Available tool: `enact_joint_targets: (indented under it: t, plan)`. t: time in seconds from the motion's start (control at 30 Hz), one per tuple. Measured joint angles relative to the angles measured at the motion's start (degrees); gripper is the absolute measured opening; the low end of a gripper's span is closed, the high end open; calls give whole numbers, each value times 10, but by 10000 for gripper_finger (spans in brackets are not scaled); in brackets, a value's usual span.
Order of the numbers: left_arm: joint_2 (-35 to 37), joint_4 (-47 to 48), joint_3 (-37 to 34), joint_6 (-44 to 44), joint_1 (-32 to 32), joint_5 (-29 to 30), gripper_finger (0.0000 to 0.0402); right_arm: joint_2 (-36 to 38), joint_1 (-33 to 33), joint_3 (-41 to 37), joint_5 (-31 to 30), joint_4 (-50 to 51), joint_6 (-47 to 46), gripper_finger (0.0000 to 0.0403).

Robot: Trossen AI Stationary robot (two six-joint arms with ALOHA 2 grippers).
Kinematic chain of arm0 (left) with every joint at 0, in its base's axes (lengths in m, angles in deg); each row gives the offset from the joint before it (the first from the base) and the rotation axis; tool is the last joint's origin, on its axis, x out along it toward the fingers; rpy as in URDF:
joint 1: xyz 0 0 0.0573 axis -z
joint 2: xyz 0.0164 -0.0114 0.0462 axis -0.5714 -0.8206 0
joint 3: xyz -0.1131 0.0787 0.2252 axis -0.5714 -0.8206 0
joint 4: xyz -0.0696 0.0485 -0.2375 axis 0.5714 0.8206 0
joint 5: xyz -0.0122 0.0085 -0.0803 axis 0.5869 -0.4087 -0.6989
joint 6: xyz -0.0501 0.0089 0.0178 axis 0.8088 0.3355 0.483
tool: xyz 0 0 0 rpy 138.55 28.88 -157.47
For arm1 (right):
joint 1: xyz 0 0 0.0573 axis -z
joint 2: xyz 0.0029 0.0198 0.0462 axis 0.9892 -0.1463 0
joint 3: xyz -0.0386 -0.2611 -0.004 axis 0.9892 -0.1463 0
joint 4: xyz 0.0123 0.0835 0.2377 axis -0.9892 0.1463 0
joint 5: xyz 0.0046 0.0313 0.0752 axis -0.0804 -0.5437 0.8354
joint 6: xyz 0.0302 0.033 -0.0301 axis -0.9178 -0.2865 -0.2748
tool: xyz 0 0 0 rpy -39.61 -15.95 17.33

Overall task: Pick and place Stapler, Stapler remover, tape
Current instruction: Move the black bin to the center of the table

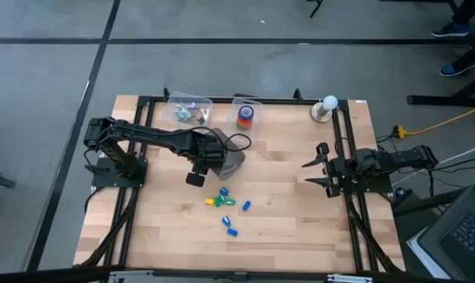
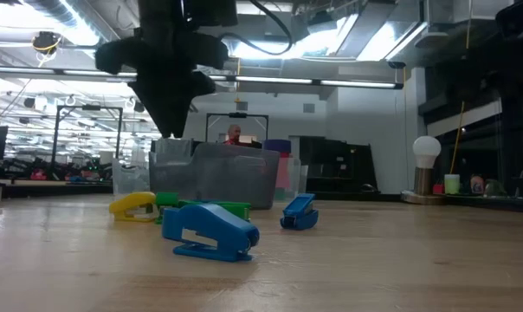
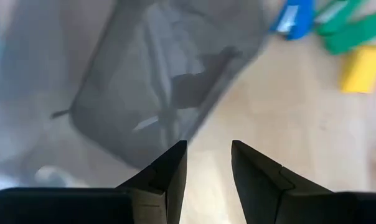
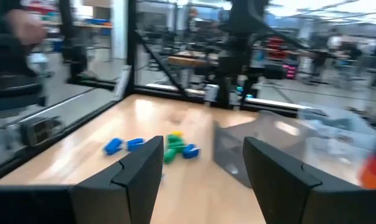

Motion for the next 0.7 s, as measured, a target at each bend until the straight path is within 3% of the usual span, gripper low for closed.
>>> enact_joint_targets:
  t: [0.17,0.4,0.7]
  plan:
    - [0,0,0,-21,0,-17,121,0,0,0,67,1,13,225]
    - [0,0,0,-25,0,-16,121,0,0,0,19,4,43,225]
    - [-4,-42,-41,-87,0,-16,121,0,0,0,17,3,57,225]
